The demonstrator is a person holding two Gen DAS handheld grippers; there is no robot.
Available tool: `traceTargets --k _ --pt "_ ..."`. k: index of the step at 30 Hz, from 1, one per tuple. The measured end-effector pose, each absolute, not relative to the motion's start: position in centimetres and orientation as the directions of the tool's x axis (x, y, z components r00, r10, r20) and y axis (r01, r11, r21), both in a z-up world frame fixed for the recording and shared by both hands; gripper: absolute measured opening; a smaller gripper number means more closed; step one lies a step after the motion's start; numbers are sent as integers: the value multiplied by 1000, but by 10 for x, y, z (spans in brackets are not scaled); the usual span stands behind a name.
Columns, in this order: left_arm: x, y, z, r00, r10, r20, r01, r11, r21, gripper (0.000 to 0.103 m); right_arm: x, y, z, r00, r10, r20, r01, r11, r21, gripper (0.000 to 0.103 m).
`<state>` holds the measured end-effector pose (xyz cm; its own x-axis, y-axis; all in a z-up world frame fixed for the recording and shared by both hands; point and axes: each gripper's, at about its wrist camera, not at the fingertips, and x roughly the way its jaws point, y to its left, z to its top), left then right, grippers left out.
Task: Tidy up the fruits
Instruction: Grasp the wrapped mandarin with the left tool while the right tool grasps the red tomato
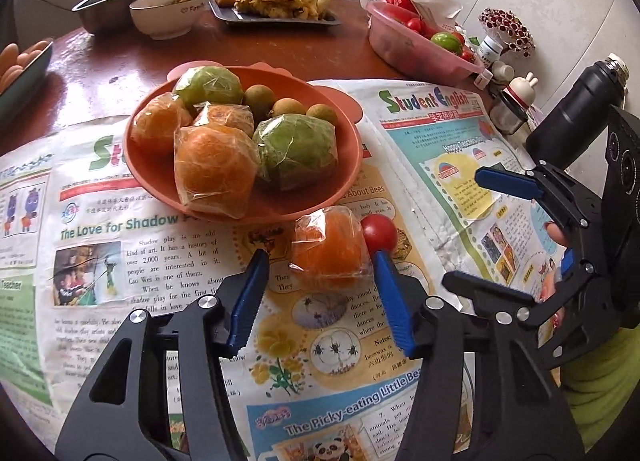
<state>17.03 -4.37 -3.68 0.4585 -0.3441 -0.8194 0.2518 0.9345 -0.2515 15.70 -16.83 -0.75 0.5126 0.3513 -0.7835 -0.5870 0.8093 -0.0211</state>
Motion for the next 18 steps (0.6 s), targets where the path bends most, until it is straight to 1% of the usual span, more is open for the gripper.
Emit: traceTargets --k 3,7,8,9,10,11,14,18 --pt "174 -41 -38 454 -361 -815 250 929 -272 46 161 -163 -11 500 355 -790 -601 799 -22 94" --pt "179 -39 -38 437 -399 -806 268 913 -306 33 166 -156 -15 486 359 -797 -621 783 -26 93" --pt "179 -40 -38 434 -403 -806 273 911 -308 33 167 -154 -15 484 359 -798 -625 780 -28 93" --pt "179 -40 -38 432 -403 -807 275 911 -308 33 169 -152 -17 479 361 -800 -632 774 -29 90" --pt "179 -40 -37 429 -406 -807 278 909 -310 33 170 -150 -18 476 359 -803 -635 772 -32 84" --pt "179 -40 -38 428 -408 -806 281 908 -310 33 172 -148 -19 471 357 -807 -639 769 -33 82" --pt "179 -36 -38 427 -411 -806 281 907 -314 33 176 -144 -21 462 361 -810 -649 760 -31 80" --pt "177 -27 -38 431 -407 -805 270 910 -316 32 180 -135 -22 445 372 -814 -667 744 -25 75"
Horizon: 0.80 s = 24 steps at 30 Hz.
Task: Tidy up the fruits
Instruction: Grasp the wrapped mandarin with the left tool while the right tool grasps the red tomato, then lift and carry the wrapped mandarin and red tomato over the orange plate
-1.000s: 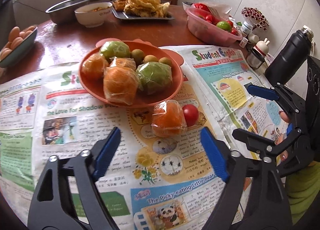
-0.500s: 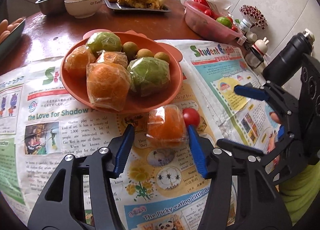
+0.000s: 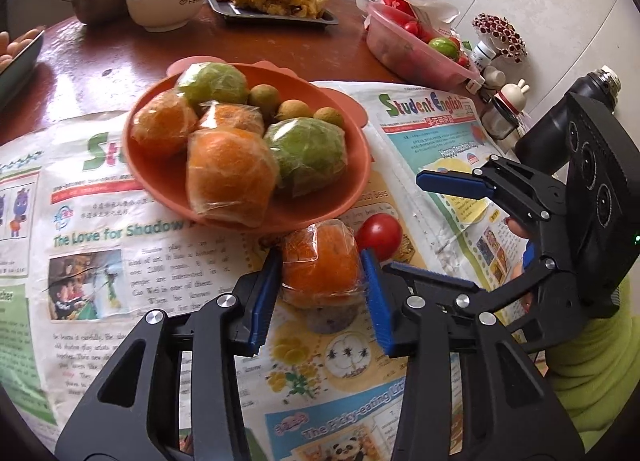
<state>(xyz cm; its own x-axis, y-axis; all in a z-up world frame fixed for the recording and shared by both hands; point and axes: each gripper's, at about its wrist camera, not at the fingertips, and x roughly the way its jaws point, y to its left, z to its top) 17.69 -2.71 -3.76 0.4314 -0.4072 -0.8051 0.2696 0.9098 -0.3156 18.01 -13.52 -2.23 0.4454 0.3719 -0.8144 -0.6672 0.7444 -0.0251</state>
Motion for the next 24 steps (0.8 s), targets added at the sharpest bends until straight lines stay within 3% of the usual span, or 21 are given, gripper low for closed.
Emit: traceTargets --k 8,10,24 --pt "172 -12 -36 446 -399 -801 250 915 -316 32 184 -121 -25 399 407 -822 -696 718 17 42" --pt "171 -8 -36 449 -398 -800 245 916 -318 31 185 -118 -24 382 422 -822 -704 709 37 26" --pt "160 11 -22 481 -397 -782 235 917 -321 31 173 -114 7 407 480 -777 -698 712 74 26"
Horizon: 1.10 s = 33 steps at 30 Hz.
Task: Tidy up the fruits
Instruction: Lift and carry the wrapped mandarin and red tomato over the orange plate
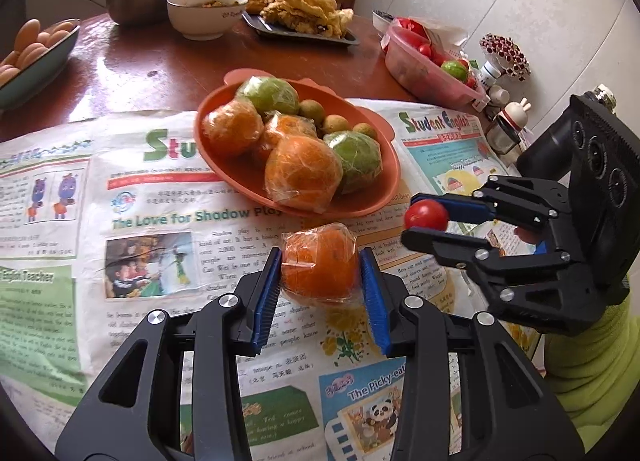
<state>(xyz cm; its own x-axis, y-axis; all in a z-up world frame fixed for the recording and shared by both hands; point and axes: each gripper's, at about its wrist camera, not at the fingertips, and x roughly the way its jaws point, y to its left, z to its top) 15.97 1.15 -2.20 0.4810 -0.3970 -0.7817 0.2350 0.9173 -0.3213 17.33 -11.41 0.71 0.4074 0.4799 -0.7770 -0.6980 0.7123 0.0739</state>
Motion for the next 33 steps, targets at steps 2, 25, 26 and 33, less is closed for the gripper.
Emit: traceTargets --k 2,25,26,33 --pt "159 15 -17 490 -394 -777 233 919 -319 31 175 -113 14 421 482 -768 -696 715 67 26" --pt "179 35 24 567 -369 -736 235 929 -285 30 209 -111 53 505 491 -710 -656 753 54 26" --pt "180 35 24 567 -367 -738 234 930 -283 30 211 -111 54 506 491 -709 -655 754 55 26" --pt "191 38 17 561 -351 -750 219 936 -274 30 227 -110 51 512 482 -712 -632 772 69 26"
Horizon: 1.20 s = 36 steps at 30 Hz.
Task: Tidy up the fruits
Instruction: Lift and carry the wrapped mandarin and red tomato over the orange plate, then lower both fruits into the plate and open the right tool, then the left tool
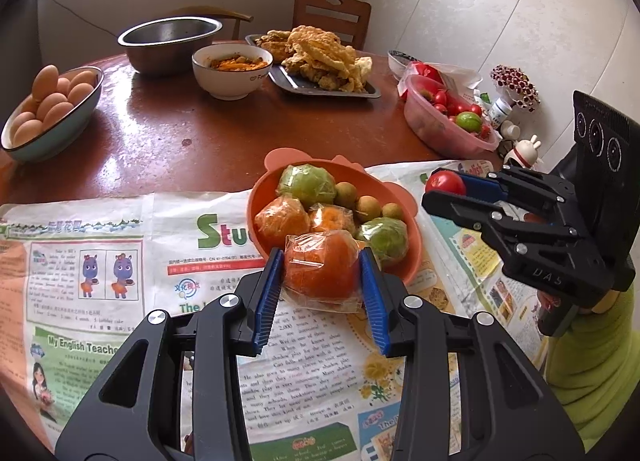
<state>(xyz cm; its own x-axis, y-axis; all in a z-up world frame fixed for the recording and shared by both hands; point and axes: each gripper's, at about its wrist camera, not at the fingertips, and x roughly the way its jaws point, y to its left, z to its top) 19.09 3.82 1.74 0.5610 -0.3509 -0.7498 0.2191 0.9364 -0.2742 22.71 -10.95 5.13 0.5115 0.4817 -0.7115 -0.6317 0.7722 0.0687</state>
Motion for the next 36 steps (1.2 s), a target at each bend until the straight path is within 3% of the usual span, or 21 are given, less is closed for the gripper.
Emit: traceTargets --k 36 --pt "218 35 -6 531 -358 -768 233 933 -274 30 269 -89 15 446 470 -761 -615 779 121 26"
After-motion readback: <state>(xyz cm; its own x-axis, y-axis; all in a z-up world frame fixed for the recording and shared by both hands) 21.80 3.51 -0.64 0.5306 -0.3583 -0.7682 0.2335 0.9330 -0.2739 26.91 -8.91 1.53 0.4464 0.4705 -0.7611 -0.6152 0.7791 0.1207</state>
